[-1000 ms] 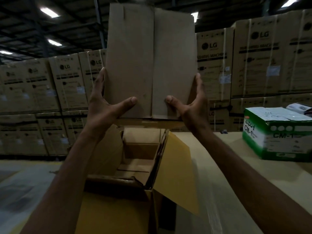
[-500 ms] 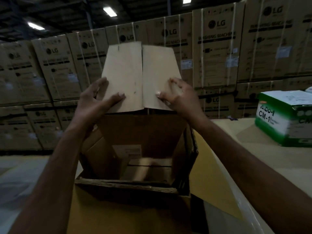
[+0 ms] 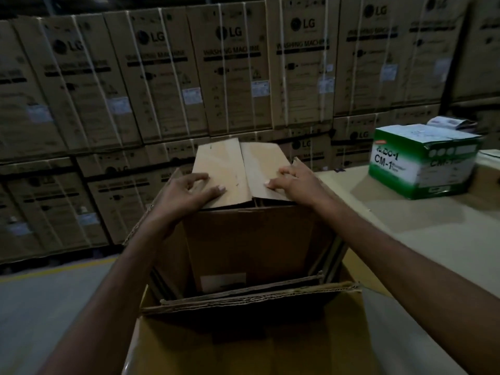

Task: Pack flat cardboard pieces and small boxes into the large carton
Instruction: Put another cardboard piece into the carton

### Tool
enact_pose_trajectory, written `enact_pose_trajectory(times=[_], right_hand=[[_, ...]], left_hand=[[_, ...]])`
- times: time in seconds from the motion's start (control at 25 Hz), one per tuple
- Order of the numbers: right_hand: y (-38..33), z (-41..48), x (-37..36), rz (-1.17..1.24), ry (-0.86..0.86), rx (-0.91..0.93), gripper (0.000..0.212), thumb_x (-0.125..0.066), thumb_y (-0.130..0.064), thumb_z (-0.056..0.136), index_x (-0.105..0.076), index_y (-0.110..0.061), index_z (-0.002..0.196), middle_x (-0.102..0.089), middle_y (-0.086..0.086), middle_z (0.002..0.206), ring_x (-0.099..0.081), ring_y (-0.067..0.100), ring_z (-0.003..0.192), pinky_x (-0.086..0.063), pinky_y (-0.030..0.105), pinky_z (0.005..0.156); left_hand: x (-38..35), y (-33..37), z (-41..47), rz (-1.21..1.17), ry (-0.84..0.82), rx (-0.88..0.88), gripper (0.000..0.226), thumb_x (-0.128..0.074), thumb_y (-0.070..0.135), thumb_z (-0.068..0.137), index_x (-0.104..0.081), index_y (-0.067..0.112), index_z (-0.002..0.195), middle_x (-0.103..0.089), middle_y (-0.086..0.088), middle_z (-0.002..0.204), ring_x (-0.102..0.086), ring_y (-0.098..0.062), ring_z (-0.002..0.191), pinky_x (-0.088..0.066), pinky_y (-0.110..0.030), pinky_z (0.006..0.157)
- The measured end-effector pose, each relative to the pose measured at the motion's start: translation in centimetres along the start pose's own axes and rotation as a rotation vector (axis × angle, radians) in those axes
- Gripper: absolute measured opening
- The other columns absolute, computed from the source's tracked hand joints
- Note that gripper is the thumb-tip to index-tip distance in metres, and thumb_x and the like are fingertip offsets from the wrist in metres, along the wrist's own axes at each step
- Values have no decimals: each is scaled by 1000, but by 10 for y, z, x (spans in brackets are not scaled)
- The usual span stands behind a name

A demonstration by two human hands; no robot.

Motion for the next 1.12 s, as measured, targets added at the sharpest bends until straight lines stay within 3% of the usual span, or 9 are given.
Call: enact_pose_trajectory(times=[0.28, 0.44, 0.56, 0.64, 0.72, 0.84, 0.92, 1.04, 1.12], right_hand=[[-7, 9, -38, -222, -60, -24, 59, -63, -47, 96, -52, -19, 147, -48, 5, 153, -46, 23, 135, -36, 34, 96], [-6, 13, -42, -403, -61, -43, 66, -55, -62, 95, -46, -27, 151, -48, 3, 152, -48, 23, 133, -42, 40, 96], [-9, 14, -42, -592, -129, -28, 79, -44, -76, 93, -38, -30, 156, -28, 9, 165, -33, 32, 147, -35, 50, 114], [-19, 10, -40, -648, -171, 66, 82, -41, -82, 89, -39, -32, 155, -24, 9, 166, -25, 33, 150, -27, 56, 119], [-26, 5, -40, -607, -233, 160, 81, -43, -81, 88, -43, -32, 153, -37, 6, 160, -34, 29, 146, -30, 55, 117], [-35, -6, -35, -537, -318, 232, 77, -58, -70, 90, -41, -30, 154, -41, 0, 157, -38, 23, 142, -35, 44, 112], [-36, -10, -24, -570, -247, 281, 70, -70, -51, 91, -45, -30, 152, -46, -2, 155, -46, 17, 134, -42, 35, 104], [-33, -14, -3, -478, -38, 352, 55, -70, -29, 94, -51, -32, 145, -60, -5, 138, -63, 7, 104, -52, 21, 76], [-30, -14, 7, -422, 189, 421, 51, -69, -25, 96, -52, -30, 144, -65, -4, 131, -66, 9, 103, -54, 22, 76]], left_hand=[[0, -36, 18, 81, -161, 119, 69, -68, 63, 84, -51, 36, 145, -33, -10, 161, -39, -31, 142, -38, -45, 108], [5, -44, 22, 120, -236, 90, 70, -63, 66, 86, -47, 37, 148, -27, -9, 163, -35, -34, 144, -34, -49, 112], [3, -40, 21, 258, -264, 4, 68, -56, 67, 91, -45, 34, 150, -26, -9, 164, -34, -32, 145, -34, -48, 115], [2, -25, 22, 359, -181, -168, 51, -56, 57, 96, -57, 32, 140, -25, -4, 166, -33, -27, 147, -36, -47, 115], [-3, -3, 19, 360, -174, -317, 33, -56, 43, 100, -66, 32, 130, -40, 0, 159, -44, -24, 140, -43, -46, 108], [-18, 24, 17, 335, -281, -391, 30, -54, 34, 102, -67, 27, 129, -64, -4, 135, -63, -25, 118, -53, -40, 92], [-23, 39, 18, 345, -254, -423, 31, -55, 30, 102, -67, 22, 129, -64, -3, 135, -61, -20, 120, -48, -32, 90], [-26, 65, 20, 285, -155, -470, 34, -58, 29, 100, -66, 21, 132, -64, 1, 136, -60, -14, 123, -46, -29, 92], [-36, 86, 22, 252, -120, -519, 36, -57, 28, 101, -62, 20, 136, -63, 3, 137, -58, -12, 126, -48, -34, 100]])
Point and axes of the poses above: each hand's wrist, its own z-axis towards the middle knuckle, its own x-axis out of the back of the hand, y = z × x, the point moved 2 cm from there along z, towards the middle knuckle
